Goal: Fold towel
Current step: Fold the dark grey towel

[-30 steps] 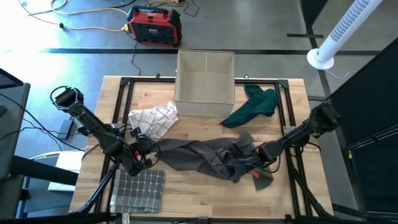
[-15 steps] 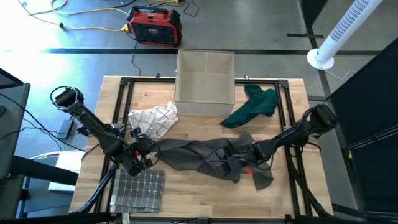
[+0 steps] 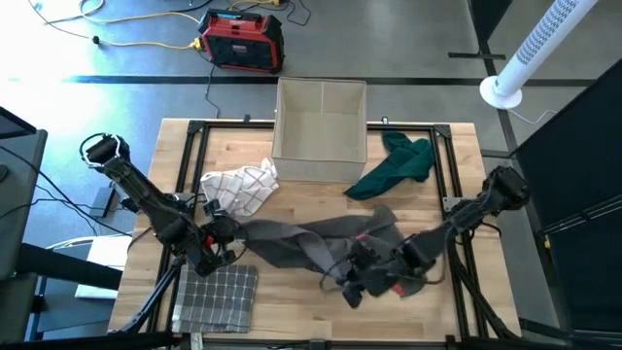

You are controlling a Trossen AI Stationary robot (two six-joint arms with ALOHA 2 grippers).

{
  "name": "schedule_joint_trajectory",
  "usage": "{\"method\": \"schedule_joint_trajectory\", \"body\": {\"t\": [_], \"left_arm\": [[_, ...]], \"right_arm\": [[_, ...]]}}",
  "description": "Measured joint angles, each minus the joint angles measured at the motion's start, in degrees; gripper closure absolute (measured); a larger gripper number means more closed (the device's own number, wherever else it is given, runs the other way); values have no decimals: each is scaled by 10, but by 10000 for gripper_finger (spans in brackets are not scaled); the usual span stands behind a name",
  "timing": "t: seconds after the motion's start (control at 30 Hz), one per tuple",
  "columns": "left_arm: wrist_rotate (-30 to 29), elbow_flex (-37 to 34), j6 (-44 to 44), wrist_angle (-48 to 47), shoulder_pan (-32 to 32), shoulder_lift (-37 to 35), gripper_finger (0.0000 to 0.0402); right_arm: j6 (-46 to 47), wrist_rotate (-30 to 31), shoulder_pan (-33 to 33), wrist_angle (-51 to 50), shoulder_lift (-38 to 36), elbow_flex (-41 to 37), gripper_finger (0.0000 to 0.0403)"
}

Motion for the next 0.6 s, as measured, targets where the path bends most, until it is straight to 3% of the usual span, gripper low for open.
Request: {"method": "schedule_joint_trajectory", "body": {"t": [0.17,0.27,0.33,0.47,0.6], "left_arm": [[13,27,-2,21,-19,-22,401],[100,20,-5,58,1,-23,401],[152,10,-7,92,22,-14,401],[186,-25,14,197,55,10,401],[199,-44,43,207,104,24,398]], "right_arm": [[-23,102,59,-118,-2,101,402],[8,137,86,-191,-2,115,402],[57,146,97,-255,0,114,403],[142,148,108,-362,21,94,403],[167,143,108,-369,39,65,403]]}}
